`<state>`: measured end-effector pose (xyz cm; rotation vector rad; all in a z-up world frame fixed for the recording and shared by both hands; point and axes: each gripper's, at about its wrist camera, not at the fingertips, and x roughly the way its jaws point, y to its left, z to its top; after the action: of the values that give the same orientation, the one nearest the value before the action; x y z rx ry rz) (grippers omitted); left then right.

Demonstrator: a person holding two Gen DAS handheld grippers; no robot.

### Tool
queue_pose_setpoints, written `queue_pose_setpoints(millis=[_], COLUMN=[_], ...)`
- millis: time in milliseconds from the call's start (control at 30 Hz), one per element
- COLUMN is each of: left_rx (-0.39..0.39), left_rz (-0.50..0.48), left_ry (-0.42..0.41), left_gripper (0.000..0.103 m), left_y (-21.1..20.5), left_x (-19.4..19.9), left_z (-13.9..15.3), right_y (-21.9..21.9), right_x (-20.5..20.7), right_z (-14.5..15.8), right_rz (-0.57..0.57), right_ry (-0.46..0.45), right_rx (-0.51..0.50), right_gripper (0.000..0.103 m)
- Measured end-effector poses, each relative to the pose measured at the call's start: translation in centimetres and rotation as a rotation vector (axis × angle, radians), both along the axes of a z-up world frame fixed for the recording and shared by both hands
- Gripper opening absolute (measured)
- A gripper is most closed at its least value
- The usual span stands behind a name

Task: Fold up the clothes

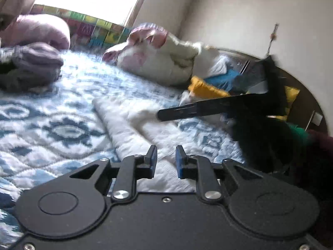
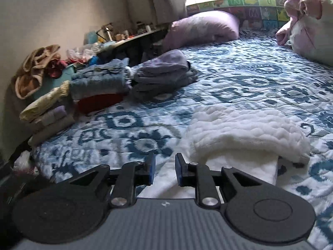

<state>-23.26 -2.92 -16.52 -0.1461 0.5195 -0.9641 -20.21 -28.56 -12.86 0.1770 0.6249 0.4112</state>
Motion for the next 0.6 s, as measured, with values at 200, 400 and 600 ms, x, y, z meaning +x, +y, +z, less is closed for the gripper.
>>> queue_pose_setpoints(millis=[200, 400, 600], left_rx=[0.297, 0.303, 0.308], left_rz=[-0.091, -0.064, -0.092], left_ry=[-0.041, -0.020, -0.012], left_gripper=[0.015, 0.017, 0.022], left_y=[-6.8, -7.6, -4.7], left_x=[-1.0, -0.9, -0.7], left_z=[-4.0, -4.3, -1.9], right_y=[1.4, 2.6, 3.1], right_x=[-1.3, -1.2, -0.7], right_z=[-1.3, -4.4, -6.6], right_rz=[0.029, 0.045, 0.090], right_ry=[0.034, 0.122, 0.162], right_rx=[-0.013, -0.109, -0.190], right_gripper=[0.022, 0.022, 0.020])
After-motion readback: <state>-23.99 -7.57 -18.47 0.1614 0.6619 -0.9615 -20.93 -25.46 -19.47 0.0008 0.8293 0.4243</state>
